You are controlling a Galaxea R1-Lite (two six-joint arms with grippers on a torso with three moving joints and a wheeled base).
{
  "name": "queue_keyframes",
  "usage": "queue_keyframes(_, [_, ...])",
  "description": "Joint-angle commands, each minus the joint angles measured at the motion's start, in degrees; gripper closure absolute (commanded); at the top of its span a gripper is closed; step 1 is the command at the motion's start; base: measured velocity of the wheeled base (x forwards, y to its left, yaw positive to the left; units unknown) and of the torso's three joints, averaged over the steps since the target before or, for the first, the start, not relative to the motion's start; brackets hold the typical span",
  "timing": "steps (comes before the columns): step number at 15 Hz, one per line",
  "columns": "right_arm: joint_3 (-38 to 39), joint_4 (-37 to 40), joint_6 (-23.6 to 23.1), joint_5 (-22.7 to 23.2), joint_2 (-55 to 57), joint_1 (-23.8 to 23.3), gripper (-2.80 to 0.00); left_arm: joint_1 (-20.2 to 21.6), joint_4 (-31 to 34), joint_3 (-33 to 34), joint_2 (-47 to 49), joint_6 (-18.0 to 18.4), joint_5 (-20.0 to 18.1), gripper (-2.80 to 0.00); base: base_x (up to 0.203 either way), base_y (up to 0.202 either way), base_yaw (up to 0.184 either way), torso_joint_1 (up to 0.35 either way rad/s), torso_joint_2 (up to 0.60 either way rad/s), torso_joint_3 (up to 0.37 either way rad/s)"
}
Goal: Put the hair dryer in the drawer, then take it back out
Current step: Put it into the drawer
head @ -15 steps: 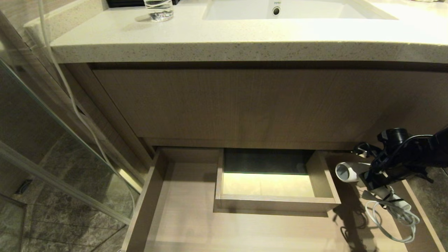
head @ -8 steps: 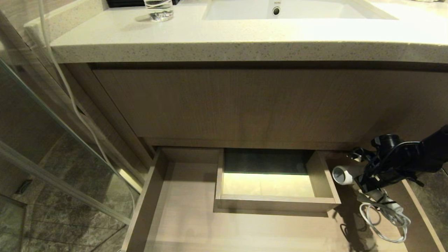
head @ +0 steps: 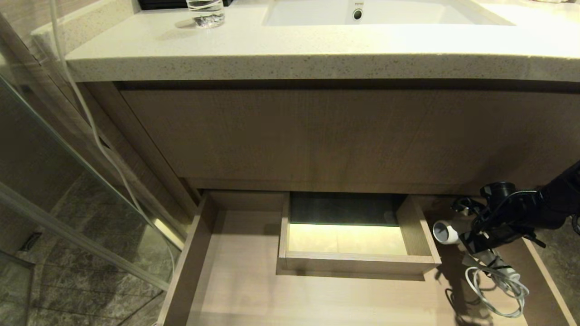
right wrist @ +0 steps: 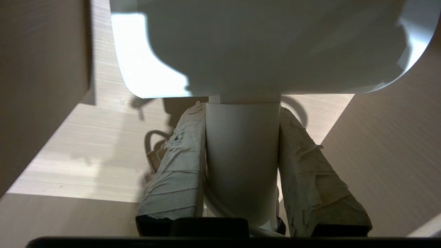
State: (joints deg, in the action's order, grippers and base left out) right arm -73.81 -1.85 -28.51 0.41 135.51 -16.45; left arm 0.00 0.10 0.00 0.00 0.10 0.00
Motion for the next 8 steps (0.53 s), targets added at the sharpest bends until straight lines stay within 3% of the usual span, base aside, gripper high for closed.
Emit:
queue_keyframes(1, [-0.55, -0.08, -0.23, 0.03, 1.37, -0.01, 0.00, 0.00, -0.01, 0.00, 0.00, -0.01, 0.00, 0.00, 0.000, 0.000, 0.000, 0.000, 0.00, 0.000])
queue_keyframes(8, [-1.85, -1.42, -0.31, 0.03, 3.79, 0.10, 0.00, 0.00, -0.01, 0.00, 0.00, -0.01, 0.00, 0.00, 0.000, 0.000, 0.000, 0.000, 0.00, 0.000])
